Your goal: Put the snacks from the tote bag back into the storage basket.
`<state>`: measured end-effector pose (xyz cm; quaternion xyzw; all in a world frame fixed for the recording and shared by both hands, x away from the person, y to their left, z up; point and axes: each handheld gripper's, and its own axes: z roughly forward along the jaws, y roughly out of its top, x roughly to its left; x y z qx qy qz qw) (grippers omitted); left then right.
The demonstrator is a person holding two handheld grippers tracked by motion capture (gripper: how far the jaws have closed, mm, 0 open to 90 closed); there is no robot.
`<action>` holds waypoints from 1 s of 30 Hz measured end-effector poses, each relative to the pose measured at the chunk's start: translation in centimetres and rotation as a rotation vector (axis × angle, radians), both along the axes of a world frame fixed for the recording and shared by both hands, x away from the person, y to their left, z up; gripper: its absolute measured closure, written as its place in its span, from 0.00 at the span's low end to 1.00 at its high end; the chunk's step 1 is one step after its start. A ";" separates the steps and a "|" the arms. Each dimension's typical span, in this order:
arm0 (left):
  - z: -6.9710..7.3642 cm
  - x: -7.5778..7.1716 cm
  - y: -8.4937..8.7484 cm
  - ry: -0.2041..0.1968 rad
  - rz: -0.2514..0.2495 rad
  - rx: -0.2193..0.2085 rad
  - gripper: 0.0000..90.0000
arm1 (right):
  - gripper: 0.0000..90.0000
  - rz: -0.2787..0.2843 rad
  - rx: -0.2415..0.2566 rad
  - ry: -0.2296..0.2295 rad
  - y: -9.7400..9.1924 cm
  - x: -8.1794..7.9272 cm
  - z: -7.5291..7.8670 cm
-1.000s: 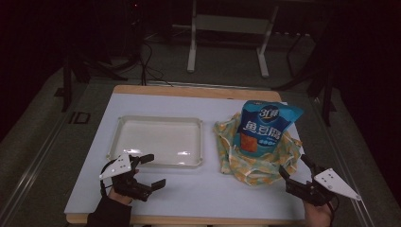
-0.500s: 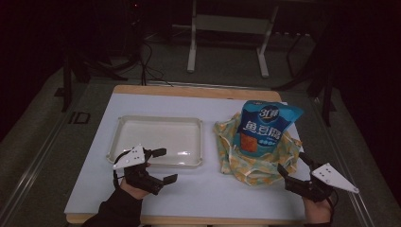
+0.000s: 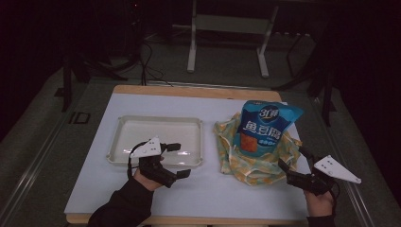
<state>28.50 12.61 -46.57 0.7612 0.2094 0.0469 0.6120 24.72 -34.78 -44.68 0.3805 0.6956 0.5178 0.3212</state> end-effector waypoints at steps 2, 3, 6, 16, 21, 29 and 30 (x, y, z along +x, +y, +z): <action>0.2 0.4 -0.5 0.004 -0.014 -0.007 0.00 | 0.13 -0.021 -0.012 -0.010 0.1 0.4 0.4; 0.3 0.8 -1.0 0.000 -0.025 -0.006 0.00 | 0.13 -0.007 -0.007 -0.008 0.0 0.5 0.5; 0.5 1.1 -1.6 -0.011 -0.021 0.004 0.00 | 0.13 -0.008 -0.003 -0.011 0.0 0.9 0.8; 1.2 3.5 -4.4 -0.015 -0.044 0.009 0.00 | 0.13 0.015 -0.012 0.004 0.1 2.5 1.2; 1.7 4.7 -5.5 -0.021 -0.046 0.009 0.01 | 0.13 0.014 -0.019 0.015 0.1 3.2 1.1; 2.7 6.2 -7.7 -0.031 -0.074 0.022 0.01 | 0.15 0.023 -0.018 0.033 -0.2 4.3 1.1; 2.7 6.6 -8.4 -0.026 -0.084 0.025 0.01 | 0.15 0.023 -0.018 0.034 -0.2 4.4 1.1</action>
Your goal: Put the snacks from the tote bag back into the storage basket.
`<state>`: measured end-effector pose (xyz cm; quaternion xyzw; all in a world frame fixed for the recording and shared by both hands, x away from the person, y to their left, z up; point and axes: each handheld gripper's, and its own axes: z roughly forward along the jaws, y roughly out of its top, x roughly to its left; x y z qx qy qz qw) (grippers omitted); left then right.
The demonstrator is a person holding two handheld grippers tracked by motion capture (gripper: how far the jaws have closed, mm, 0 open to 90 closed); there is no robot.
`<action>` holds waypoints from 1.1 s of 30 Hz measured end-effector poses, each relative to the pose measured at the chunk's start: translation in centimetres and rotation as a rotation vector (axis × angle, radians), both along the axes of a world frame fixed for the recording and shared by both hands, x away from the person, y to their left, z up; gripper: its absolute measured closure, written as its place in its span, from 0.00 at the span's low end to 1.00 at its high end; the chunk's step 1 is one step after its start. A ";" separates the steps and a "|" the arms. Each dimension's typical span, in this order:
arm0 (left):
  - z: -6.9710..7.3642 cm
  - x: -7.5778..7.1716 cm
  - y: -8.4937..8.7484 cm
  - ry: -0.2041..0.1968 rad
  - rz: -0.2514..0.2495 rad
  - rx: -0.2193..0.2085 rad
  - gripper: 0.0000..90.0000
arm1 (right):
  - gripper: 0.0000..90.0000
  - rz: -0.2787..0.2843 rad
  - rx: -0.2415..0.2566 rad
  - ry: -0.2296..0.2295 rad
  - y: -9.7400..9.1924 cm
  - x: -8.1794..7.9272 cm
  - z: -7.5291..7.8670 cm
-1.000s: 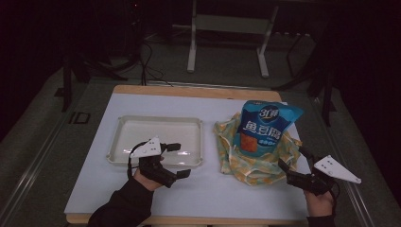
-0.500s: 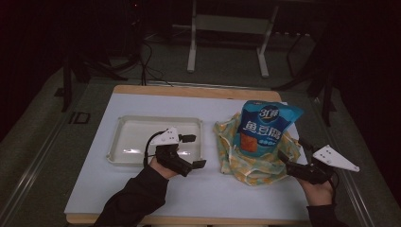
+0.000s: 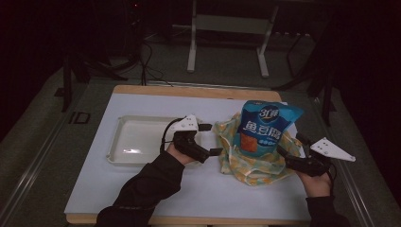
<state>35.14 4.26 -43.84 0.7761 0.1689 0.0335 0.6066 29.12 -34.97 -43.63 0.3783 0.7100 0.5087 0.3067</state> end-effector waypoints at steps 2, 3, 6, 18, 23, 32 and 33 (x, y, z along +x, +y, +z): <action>0.0 0.4 -0.6 -0.003 -0.002 0.009 0.01 | 0.15 0.002 -0.002 -0.002 -0.1 0.3 0.0; 0.0 0.4 -0.6 -0.003 -0.002 0.009 0.01 | 0.15 0.002 -0.002 -0.002 -0.1 0.3 0.0; 0.1 0.9 -1.5 0.001 -0.008 0.015 0.01 | 0.16 0.005 -0.007 0.004 -0.2 0.8 0.0; 0.5 4.2 -4.1 0.020 0.004 0.026 0.01 | 0.16 0.024 0.001 0.033 0.2 2.6 0.0; 0.3 5.1 -5.0 0.041 0.010 0.035 0.01 | 0.16 0.027 -0.005 0.040 0.4 3.3 0.0; -0.1 6.4 -7.4 0.048 0.018 0.089 0.11 | 0.18 0.032 0.006 0.059 0.6 4.1 -0.5; -0.2 6.5 -7.6 0.045 0.017 0.088 0.12 | 0.20 0.031 0.006 0.061 0.7 4.2 -0.5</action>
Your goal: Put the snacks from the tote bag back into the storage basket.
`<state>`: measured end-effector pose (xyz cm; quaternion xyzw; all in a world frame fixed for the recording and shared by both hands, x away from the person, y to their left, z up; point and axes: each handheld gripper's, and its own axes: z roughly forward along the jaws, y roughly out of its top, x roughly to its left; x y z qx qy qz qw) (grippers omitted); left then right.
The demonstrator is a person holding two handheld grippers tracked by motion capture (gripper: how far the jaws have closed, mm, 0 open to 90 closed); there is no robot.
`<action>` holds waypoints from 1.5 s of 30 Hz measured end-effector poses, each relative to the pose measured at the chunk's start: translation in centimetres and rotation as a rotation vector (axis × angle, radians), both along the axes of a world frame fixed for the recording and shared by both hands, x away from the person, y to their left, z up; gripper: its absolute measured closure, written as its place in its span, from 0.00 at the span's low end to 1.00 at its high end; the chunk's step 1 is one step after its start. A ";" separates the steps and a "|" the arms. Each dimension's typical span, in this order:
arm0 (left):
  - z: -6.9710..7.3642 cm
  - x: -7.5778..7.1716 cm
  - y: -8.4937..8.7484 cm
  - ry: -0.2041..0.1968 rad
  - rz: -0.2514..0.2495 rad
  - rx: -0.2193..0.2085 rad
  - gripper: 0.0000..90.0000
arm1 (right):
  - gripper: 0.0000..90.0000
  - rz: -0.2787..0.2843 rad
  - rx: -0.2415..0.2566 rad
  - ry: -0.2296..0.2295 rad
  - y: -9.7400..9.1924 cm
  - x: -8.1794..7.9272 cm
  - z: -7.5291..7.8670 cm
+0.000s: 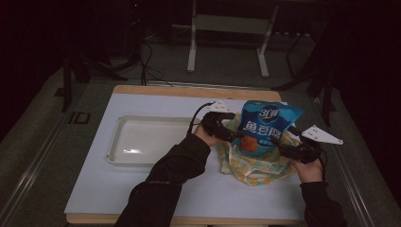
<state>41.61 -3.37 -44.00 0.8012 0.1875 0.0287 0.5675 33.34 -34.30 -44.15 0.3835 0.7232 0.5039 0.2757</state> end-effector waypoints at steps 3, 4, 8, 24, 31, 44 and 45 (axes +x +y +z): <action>-0.1 0.2 -0.7 0.002 0.014 0.007 0.18 | 0.23 -0.002 -0.002 0.002 0.2 0.2 0.0; -0.1 0.2 -0.8 0.001 0.021 0.013 0.19 | 0.24 -0.011 -0.005 0.003 0.3 0.2 -0.1; -0.2 0.5 -1.3 0.007 0.033 0.015 0.28 | 0.31 -0.005 -0.002 0.018 0.4 0.5 -0.2; -0.2 0.6 -2.4 0.010 0.061 0.034 0.73 | 0.75 0.000 -0.016 0.034 0.8 0.8 0.0; -0.3 0.5 -2.6 -0.001 0.074 0.054 0.84 | 0.88 0.001 -0.011 0.035 0.9 0.8 -0.1; 0.0 0.7 -2.9 0.007 0.064 0.080 0.96 | 0.99 -0.002 -0.055 0.048 1.6 0.9 0.2; 0.0 0.7 -2.9 0.013 0.065 0.079 0.97 | 0.99 -0.002 -0.055 0.049 1.6 0.9 0.2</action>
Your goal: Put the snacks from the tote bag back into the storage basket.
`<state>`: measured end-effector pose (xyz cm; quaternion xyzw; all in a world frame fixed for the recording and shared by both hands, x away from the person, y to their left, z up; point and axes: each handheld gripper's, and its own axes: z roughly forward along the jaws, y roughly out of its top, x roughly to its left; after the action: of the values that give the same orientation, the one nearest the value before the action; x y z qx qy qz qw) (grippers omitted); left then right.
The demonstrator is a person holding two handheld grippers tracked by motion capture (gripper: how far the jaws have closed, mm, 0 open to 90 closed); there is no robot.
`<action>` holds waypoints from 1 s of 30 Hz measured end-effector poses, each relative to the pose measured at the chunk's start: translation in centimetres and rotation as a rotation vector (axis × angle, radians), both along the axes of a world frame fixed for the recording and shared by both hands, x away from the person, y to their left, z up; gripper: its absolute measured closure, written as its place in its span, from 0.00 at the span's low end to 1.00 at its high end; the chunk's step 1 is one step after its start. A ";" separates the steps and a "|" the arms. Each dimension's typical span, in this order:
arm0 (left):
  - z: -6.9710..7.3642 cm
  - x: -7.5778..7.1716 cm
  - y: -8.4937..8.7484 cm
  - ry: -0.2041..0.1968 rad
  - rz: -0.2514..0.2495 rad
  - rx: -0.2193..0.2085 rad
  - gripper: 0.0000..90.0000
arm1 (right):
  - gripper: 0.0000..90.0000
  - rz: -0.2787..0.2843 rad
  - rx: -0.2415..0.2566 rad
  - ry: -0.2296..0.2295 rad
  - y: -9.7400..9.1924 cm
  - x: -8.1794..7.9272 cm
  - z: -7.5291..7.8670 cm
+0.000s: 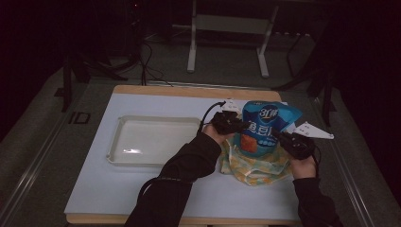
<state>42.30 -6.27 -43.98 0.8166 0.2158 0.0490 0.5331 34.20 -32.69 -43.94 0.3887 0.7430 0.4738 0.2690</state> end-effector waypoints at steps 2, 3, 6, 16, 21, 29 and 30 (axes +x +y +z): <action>0.1 0.0 0.0 -0.004 0.002 0.004 0.97 | 0.99 -0.003 -0.002 0.003 0.1 0.0 0.1; 0.1 0.0 0.0 -0.003 0.000 0.005 0.97 | 0.99 -0.002 0.000 0.005 0.1 0.0 0.1; 0.2 0.0 0.0 0.001 0.003 0.002 0.98 | 0.99 -0.001 0.000 0.005 0.1 0.0 0.3; 1.7 -0.4 0.0 -0.008 0.004 0.007 0.98 | 1.00 -0.001 -0.011 -0.021 0.2 -0.4 1.4; 2.7 -0.6 -0.1 -0.011 0.004 0.013 0.99 | 1.00 -0.001 -0.009 -0.031 0.1 -0.5 2.0; 4.3 -0.9 -0.1 -0.019 0.006 0.009 0.99 | 1.00 0.000 -0.016 -0.049 0.1 -0.8 3.5; 4.5 -1.0 -0.1 -0.023 0.006 0.007 0.99 | 1.00 0.001 -0.017 -0.052 0.1 -0.8 3.8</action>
<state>41.35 -6.34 -39.44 0.8173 0.2120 0.0608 0.5324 33.35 -32.56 -40.16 0.3736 0.7401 0.4775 0.2911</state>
